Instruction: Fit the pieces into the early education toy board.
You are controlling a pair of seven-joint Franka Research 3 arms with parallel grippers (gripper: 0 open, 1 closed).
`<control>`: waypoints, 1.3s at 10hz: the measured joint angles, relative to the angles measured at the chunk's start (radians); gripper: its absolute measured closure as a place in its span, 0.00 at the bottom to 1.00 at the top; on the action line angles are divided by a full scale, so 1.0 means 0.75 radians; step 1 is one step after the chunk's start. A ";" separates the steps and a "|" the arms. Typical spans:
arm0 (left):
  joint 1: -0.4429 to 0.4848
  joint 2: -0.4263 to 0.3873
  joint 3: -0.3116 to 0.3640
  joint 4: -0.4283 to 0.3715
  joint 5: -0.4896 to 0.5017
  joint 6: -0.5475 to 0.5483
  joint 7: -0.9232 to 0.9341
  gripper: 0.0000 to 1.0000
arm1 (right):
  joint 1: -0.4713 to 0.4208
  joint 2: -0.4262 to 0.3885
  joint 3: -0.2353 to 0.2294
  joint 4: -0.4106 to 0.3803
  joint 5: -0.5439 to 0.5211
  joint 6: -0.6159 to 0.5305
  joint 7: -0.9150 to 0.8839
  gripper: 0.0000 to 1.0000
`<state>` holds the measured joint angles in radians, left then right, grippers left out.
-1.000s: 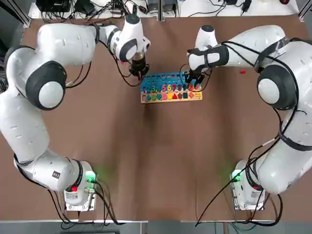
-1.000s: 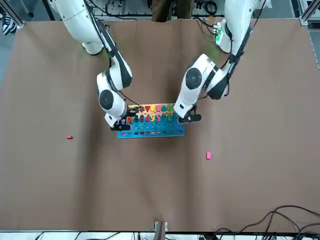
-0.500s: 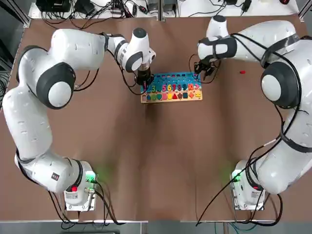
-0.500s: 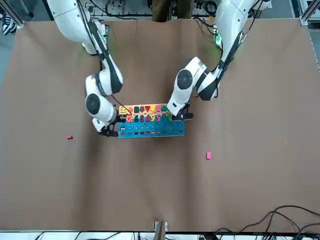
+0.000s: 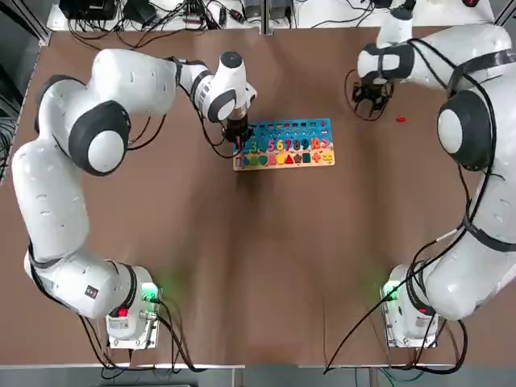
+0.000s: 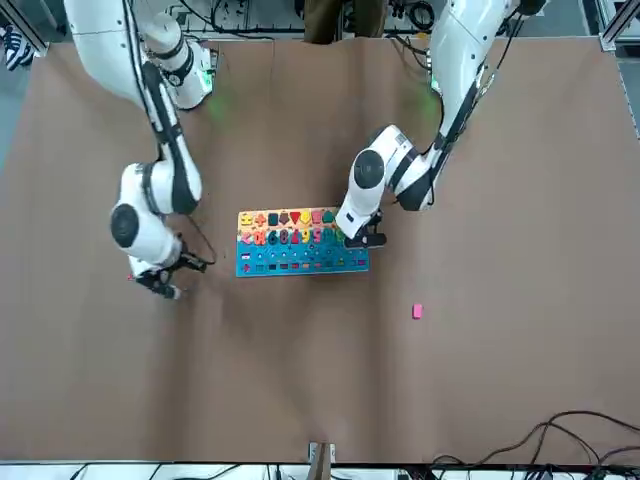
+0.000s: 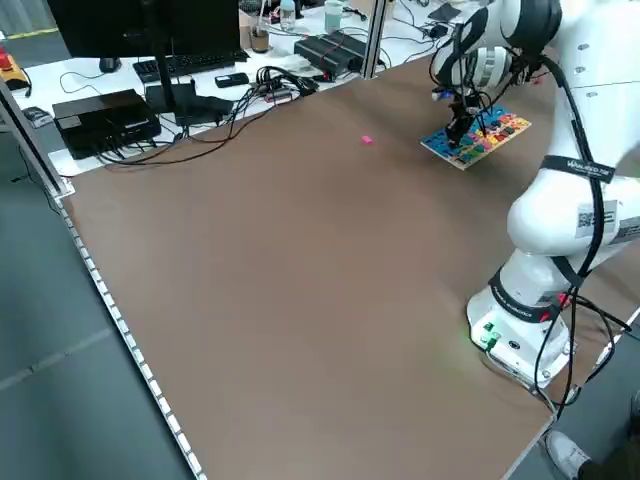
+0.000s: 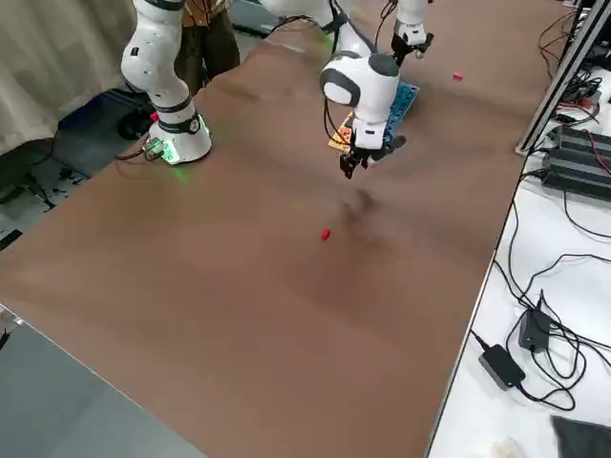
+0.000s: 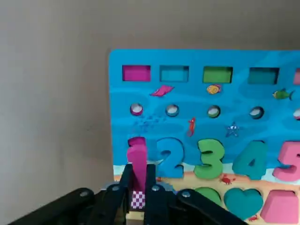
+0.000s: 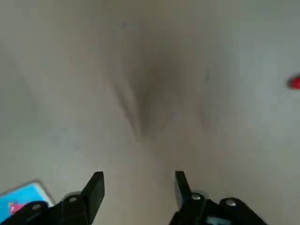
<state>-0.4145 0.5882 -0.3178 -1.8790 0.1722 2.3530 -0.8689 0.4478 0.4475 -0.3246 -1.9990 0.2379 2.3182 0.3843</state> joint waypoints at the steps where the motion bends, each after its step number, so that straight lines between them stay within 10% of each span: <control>1: 0.000 0.014 0.001 0.006 0.000 0.001 0.001 0.86 | -0.035 0.000 -0.001 0.015 0.000 0.000 0.000 0.11; 8: 0.001 0.050 0.002 0.012 0.000 0.002 0.005 0.86 | -0.205 0.017 -0.003 0.073 0.000 -0.002 -0.243 0.05; 13: 0.001 0.050 0.002 0.012 0.000 0.001 0.001 0.86 | -0.373 0.080 -0.003 0.073 0.000 -0.001 -0.633 0.51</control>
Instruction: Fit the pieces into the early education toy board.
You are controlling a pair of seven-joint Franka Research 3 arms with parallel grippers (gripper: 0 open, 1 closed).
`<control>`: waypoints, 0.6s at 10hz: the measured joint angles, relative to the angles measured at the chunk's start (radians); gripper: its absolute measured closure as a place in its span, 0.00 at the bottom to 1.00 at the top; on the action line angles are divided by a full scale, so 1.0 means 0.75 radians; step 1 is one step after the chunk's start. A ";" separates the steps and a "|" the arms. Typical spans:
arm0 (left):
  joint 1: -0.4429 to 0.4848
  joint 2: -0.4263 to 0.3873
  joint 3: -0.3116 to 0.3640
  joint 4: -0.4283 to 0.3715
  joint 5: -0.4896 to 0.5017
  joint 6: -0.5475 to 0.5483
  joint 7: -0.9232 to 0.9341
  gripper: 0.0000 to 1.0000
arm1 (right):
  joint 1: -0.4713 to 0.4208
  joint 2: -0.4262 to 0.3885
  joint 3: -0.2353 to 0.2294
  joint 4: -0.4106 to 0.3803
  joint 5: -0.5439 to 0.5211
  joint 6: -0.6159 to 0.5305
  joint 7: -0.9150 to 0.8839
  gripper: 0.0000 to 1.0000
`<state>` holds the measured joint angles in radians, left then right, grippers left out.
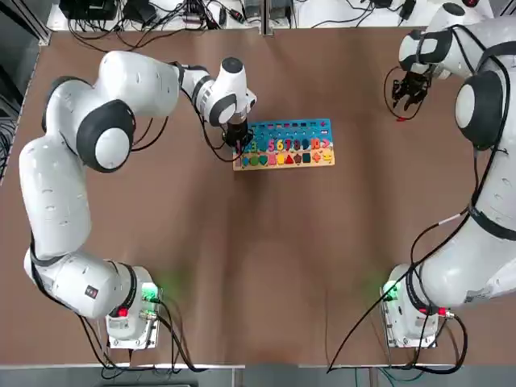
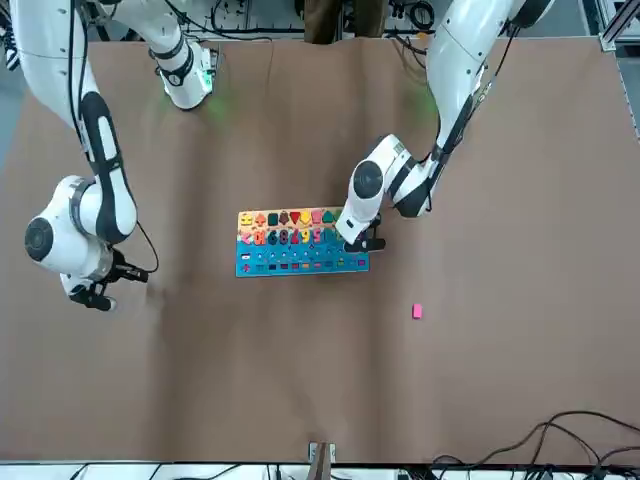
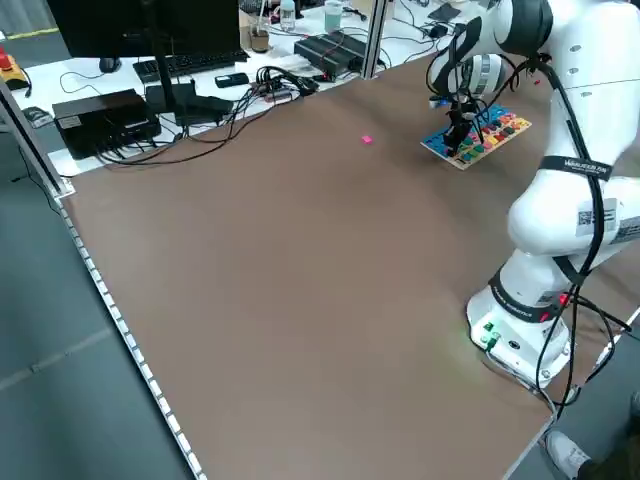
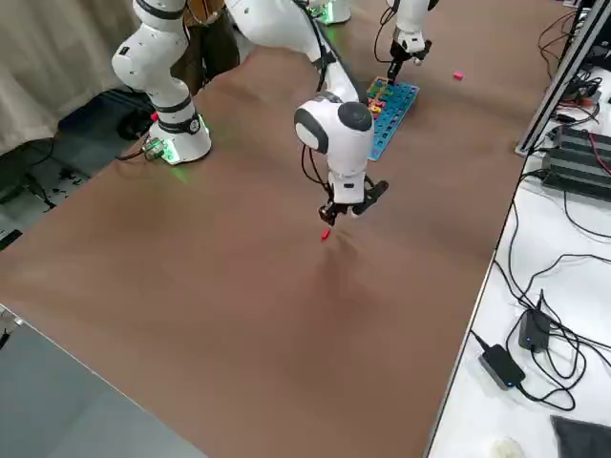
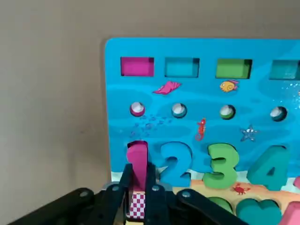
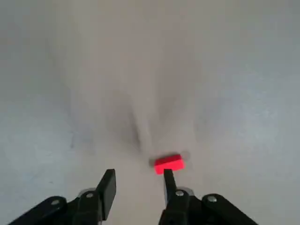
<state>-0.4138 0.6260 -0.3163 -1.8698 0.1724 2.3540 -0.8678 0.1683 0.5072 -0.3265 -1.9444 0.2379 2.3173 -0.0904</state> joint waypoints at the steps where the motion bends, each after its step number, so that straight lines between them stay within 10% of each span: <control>1: 0.000 0.000 0.000 0.000 0.000 -0.001 0.000 0.86 | -0.017 0.006 0.000 0.000 0.000 0.000 -0.031 0.52; 6: 0.000 -0.001 -0.004 0.000 0.000 -0.016 0.000 0.86 | -0.035 0.059 0.000 -0.011 0.000 0.057 -0.045 0.51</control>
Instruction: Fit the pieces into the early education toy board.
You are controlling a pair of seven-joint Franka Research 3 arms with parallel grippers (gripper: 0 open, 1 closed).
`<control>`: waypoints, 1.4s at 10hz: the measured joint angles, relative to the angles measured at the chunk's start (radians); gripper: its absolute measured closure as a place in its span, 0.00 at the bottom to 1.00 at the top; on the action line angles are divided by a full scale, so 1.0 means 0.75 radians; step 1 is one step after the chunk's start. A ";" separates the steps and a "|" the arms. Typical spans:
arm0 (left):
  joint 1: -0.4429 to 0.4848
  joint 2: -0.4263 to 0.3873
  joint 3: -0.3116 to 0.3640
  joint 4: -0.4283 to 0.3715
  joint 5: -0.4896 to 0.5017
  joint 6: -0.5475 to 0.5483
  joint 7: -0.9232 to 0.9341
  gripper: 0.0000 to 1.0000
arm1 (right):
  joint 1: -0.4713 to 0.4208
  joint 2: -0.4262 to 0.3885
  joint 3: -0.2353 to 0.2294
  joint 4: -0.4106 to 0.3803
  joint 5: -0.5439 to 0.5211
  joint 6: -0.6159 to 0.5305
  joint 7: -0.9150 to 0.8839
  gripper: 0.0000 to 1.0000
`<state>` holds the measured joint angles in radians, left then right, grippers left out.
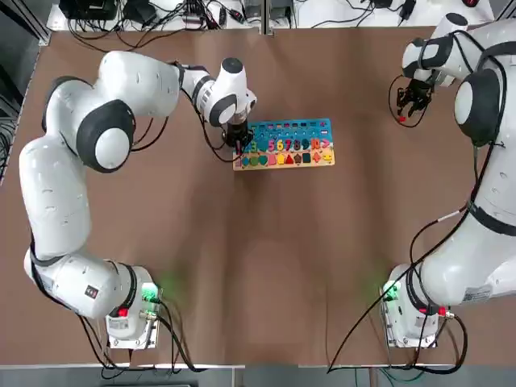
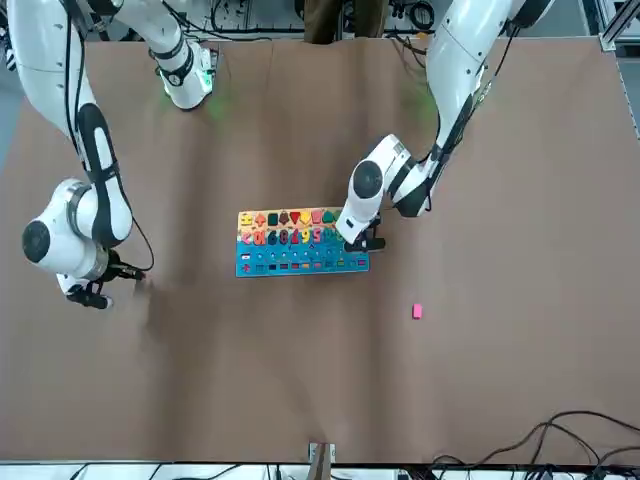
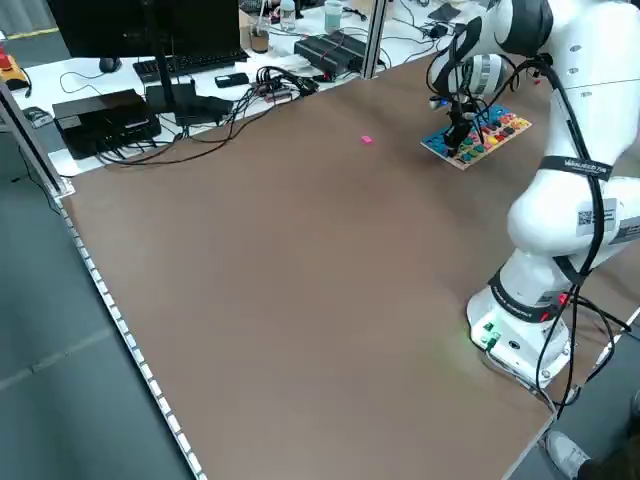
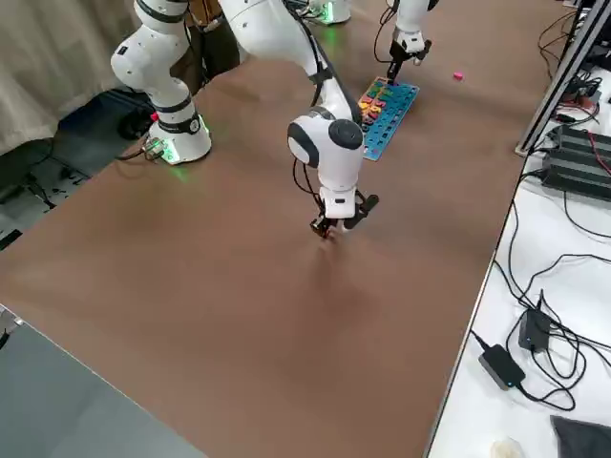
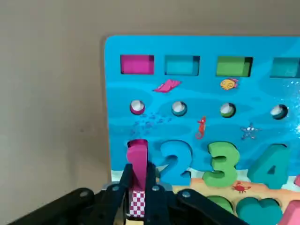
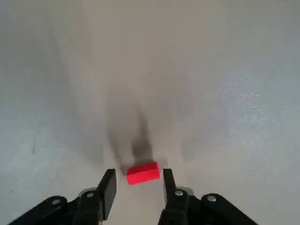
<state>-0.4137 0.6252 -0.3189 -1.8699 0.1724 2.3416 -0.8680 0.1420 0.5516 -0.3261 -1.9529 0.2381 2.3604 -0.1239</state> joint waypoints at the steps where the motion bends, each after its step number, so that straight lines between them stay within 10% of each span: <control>1: 0.000 -0.003 -0.001 0.000 0.000 -0.022 0.000 0.86 | 0.000 0.006 0.000 -0.001 0.000 0.005 0.000 0.51; 14: 0.000 0.016 -0.002 0.036 0.000 -0.034 0.002 0.86 | 0.000 0.017 0.003 -0.020 0.000 0.006 -0.055 0.55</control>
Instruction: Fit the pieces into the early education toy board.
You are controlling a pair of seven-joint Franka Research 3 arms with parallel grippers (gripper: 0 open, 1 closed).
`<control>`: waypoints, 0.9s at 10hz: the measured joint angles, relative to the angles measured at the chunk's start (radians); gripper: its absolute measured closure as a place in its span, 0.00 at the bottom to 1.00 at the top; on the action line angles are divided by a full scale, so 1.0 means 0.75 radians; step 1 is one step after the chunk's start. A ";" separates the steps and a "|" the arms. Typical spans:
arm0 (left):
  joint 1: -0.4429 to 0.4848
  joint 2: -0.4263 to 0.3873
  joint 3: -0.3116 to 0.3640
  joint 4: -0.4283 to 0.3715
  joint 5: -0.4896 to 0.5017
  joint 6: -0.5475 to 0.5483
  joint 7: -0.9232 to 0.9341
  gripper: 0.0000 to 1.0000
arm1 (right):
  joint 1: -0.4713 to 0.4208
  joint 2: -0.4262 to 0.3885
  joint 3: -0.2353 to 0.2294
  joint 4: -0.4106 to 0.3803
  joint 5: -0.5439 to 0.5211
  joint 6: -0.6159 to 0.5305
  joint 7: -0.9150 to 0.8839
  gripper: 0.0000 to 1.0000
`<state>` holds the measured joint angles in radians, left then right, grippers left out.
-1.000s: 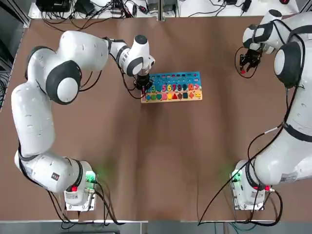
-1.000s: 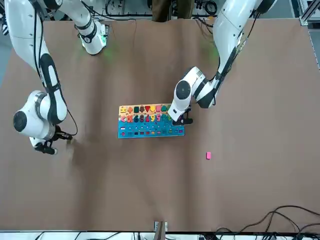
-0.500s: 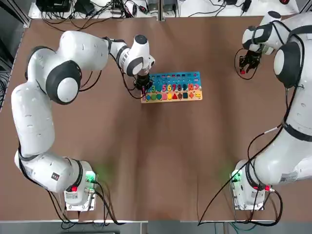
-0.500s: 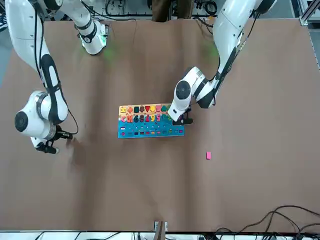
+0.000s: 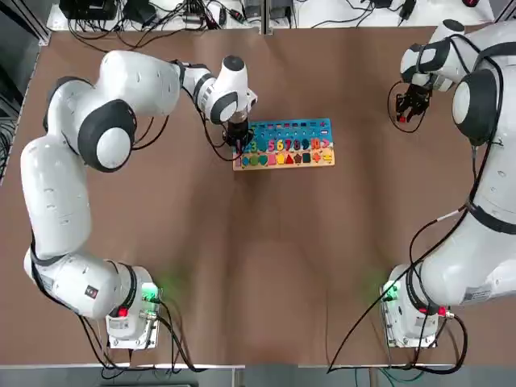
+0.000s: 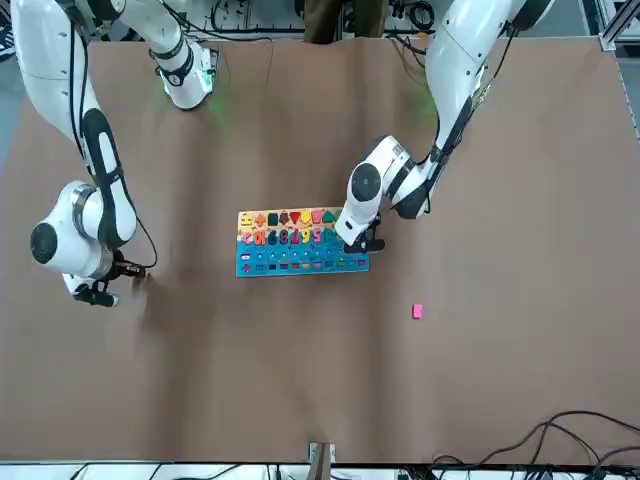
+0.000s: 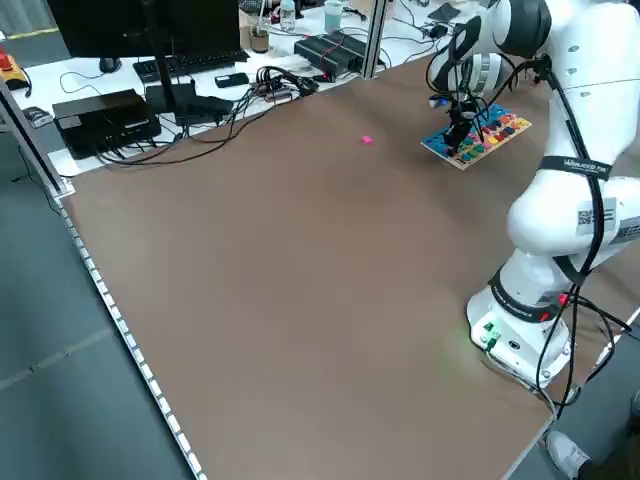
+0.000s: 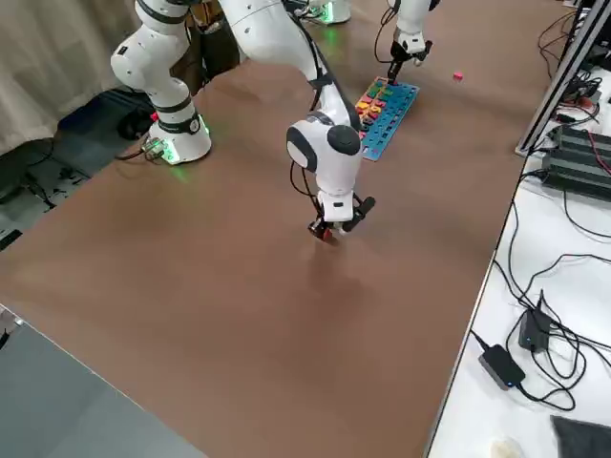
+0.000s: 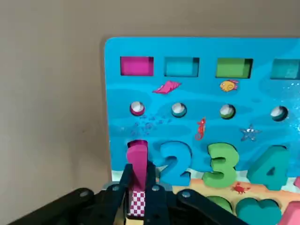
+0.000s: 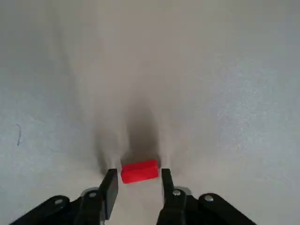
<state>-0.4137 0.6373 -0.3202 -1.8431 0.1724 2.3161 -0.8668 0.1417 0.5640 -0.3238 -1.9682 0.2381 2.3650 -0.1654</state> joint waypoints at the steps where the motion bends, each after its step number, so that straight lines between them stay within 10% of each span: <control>1: 0.000 0.002 0.000 0.000 0.000 0.000 0.000 0.86 | 0.000 0.000 0.000 -0.004 0.000 0.000 0.000 0.56; 9: 0.001 0.002 0.000 0.000 0.000 0.000 0.000 0.86 | 0.000 0.000 0.001 -0.007 0.000 0.000 -0.001 0.62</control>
<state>-0.4132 0.6392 -0.3202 -1.8427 0.1724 2.3161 -0.8668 0.1417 0.5641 -0.3228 -1.9735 0.2381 2.3650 -0.1663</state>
